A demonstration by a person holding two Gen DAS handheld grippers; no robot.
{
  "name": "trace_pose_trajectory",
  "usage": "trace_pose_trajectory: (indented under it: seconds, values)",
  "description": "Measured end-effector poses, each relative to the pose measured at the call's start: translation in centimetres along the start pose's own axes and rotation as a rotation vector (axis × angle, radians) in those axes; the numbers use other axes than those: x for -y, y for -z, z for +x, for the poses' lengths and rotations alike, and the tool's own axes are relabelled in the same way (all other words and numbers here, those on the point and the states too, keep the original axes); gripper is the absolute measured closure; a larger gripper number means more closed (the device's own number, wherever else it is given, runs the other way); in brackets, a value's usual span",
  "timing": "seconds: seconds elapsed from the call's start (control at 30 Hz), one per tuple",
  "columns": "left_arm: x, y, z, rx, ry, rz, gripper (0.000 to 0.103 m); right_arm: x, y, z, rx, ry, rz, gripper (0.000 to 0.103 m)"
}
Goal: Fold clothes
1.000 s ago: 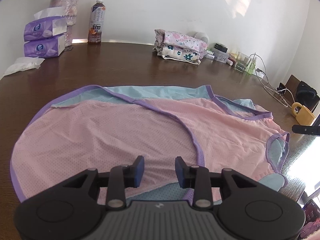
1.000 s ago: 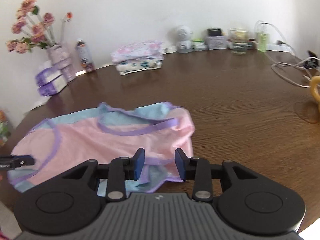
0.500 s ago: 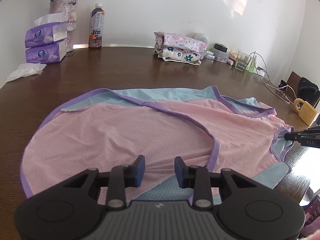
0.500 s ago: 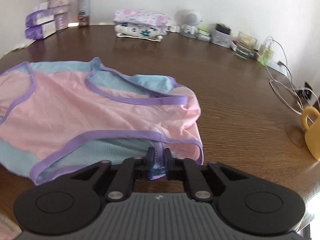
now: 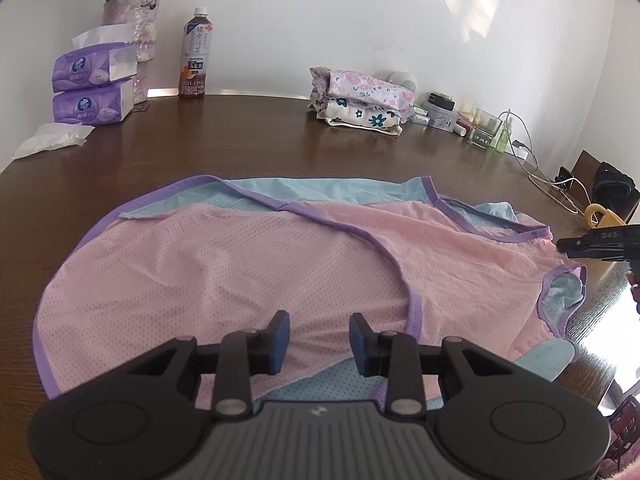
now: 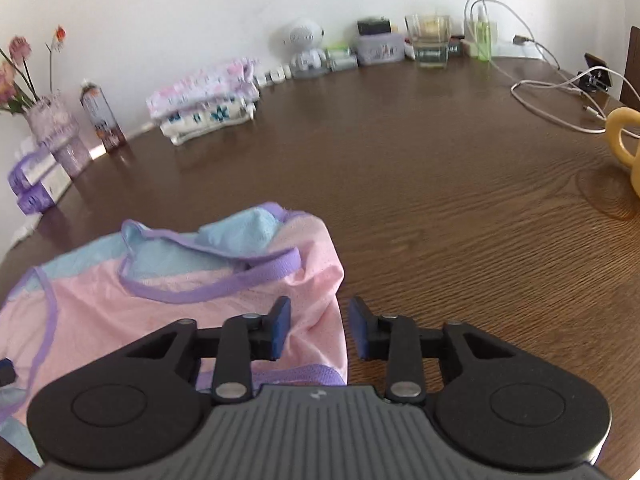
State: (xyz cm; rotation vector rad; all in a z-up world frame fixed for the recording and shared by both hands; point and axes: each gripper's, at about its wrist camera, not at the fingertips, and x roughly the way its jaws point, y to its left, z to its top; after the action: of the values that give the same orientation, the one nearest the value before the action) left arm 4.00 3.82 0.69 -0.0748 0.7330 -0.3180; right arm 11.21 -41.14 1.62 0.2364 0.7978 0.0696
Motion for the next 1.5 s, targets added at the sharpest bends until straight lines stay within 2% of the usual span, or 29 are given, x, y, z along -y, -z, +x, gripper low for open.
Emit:
trace_pose_trajectory:
  seconds: [0.07, 0.13, 0.23, 0.3, 0.4, 0.47, 0.53, 0.6, 0.7, 0.8, 0.83, 0.97, 1.03, 1.17, 1.2, 1.33, 1.43, 1.5]
  values:
    - [-0.1, 0.0, 0.0, 0.002, 0.002, -0.008, 0.072, -0.8, 0.1, -0.1, 0.016, -0.039, -0.021, 0.102]
    - [-0.1, 0.0, 0.0, 0.001, 0.002, -0.007, 0.072, -2.7, 0.1, -1.5, 0.073, -0.065, -0.080, 0.102]
    - [0.1, 0.0, 0.0, -0.001, -0.003, 0.001, 0.072, -6.7, 0.2, -3.3, 0.109, -0.176, -0.203, 0.102]
    - [0.2, 0.0, 0.0, 0.001, -0.006, 0.007, 0.071, -9.6, 0.9, -3.2, 0.073, -0.259, -0.282, 0.102]
    - [0.3, 0.2, 0.0, 0.005, -0.009, 0.015, 0.071, -12.6, 2.4, -1.1, -0.064, -0.352, -0.344, 0.100]
    - [0.2, 0.2, 0.0, 0.006, -0.006, 0.013, 0.071, -13.3, 3.4, 0.1, -0.139, -0.387, -0.345, 0.099]
    - [0.1, 0.2, 0.0, 0.007, -0.001, 0.009, 0.071, -12.7, 3.7, -0.4, -0.139, -0.424, -0.302, 0.097]
    - [-0.1, 0.2, 0.0, 0.007, 0.005, 0.007, 0.071, -11.5, 3.2, -2.0, -0.077, -0.441, -0.245, 0.095]
    - [-0.2, 0.2, 0.0, 0.006, 0.009, 0.002, 0.071, -9.7, 1.8, -3.9, 0.043, -0.335, -0.208, 0.086]
    - [-0.3, 0.2, -0.2, 0.008, 0.000, -0.015, 0.071, -8.7, 0.7, -3.4, 0.078, -0.142, -0.226, 0.083]
    - [-0.3, 0.2, -0.3, 0.009, -0.009, -0.019, 0.071, -8.6, 0.6, -2.8, 0.064, -0.122, -0.233, 0.083]
    - [-0.4, 0.1, -0.8, 0.026, -0.051, -0.016, 0.071, -8.6, 0.6, -0.3, -0.016, -0.139, -0.241, 0.083]
    - [-0.6, -0.4, -0.9, 0.012, -0.010, -0.033, 0.071, -9.3, 1.0, 0.7, -0.026, -0.102, -0.260, 0.083]
    - [1.5, -1.7, -0.6, -0.019, 0.130, 0.049, 0.070, -9.5, 1.7, 1.3, -0.034, -0.048, -0.269, 0.085]
    - [2.1, -1.9, -0.1, -0.030, 0.136, 0.070, 0.070, -9.4, 1.9, 1.3, -0.039, -0.053, -0.272, 0.096]
    - [4.3, -2.1, 1.7, -0.077, 0.150, 0.142, 0.071, -8.9, 1.9, 0.4, -0.019, -0.063, -0.276, 0.098]
    - [5.3, -1.7, 3.2, -0.120, 0.162, 0.167, 0.073, -7.3, 0.7, -0.9, 0.008, -0.079, -0.229, 0.099]
    - [5.7, -1.3, 3.3, -0.106, 0.144, 0.199, 0.073, -5.9, -0.2, -1.5, 0.032, -0.041, -0.210, 0.102]
